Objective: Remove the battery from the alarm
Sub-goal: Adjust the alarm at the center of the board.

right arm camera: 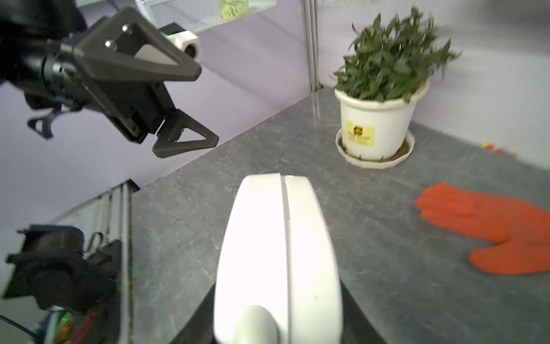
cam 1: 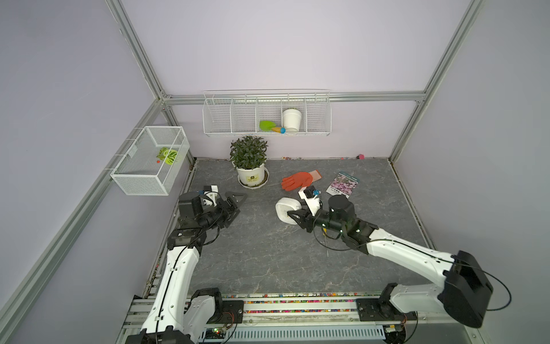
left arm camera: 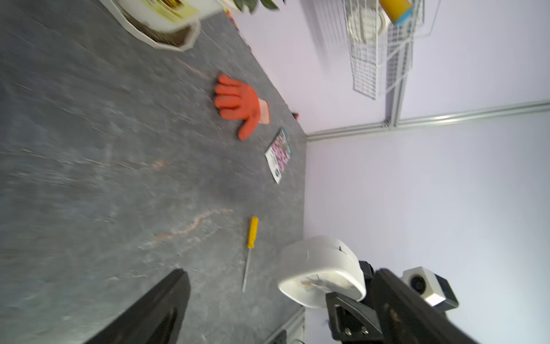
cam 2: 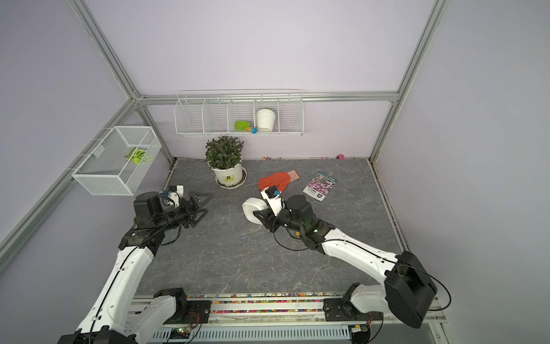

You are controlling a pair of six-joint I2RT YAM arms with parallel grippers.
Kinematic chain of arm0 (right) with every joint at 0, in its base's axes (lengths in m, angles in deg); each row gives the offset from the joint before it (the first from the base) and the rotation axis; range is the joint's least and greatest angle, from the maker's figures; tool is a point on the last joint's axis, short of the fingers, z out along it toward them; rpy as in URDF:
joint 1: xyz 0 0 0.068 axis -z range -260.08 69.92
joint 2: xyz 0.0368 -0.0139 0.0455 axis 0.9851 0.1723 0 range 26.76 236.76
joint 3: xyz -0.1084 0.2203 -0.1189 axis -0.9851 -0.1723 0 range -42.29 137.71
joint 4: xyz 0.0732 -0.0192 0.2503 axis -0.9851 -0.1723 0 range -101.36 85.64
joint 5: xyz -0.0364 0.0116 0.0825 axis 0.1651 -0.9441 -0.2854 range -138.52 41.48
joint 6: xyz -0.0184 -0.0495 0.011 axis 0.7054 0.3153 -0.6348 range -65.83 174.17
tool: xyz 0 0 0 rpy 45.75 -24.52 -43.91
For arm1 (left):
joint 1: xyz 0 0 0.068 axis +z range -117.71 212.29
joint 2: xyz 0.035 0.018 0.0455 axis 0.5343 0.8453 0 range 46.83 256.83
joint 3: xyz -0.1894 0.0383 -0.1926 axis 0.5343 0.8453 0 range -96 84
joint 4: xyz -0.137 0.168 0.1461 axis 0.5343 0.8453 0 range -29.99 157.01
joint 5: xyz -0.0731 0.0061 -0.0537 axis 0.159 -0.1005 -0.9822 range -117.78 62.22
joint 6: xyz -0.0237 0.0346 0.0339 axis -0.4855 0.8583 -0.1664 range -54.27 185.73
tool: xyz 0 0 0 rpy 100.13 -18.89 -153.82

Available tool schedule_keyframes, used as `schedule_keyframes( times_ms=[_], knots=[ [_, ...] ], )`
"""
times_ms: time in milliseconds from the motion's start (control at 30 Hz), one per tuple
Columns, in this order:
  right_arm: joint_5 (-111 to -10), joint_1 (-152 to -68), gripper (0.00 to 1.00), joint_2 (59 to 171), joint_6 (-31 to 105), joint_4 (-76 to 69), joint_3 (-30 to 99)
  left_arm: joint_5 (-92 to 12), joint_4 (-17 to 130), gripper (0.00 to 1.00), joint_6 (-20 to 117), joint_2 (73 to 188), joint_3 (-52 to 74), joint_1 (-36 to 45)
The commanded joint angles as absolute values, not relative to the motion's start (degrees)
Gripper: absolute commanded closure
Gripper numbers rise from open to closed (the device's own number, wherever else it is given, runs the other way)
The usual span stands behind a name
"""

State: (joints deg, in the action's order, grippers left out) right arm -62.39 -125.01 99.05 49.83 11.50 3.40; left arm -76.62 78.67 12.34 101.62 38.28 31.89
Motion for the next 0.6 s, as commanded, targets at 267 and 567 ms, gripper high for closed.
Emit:
schedule_keyframes(
  times_ms=[267,567],
  knots=[
    [-45.96,-136.22,0.60,91.39,91.23,21.64,-6.42,-86.72,71.88,0.00,-9.01,106.84,37.52,17.81],
    [-42.36,-139.25,0.60,93.24,102.48,25.23,-6.42,-85.97,67.02,0.00,-15.35,110.66,41.81,11.46]
  ],
)
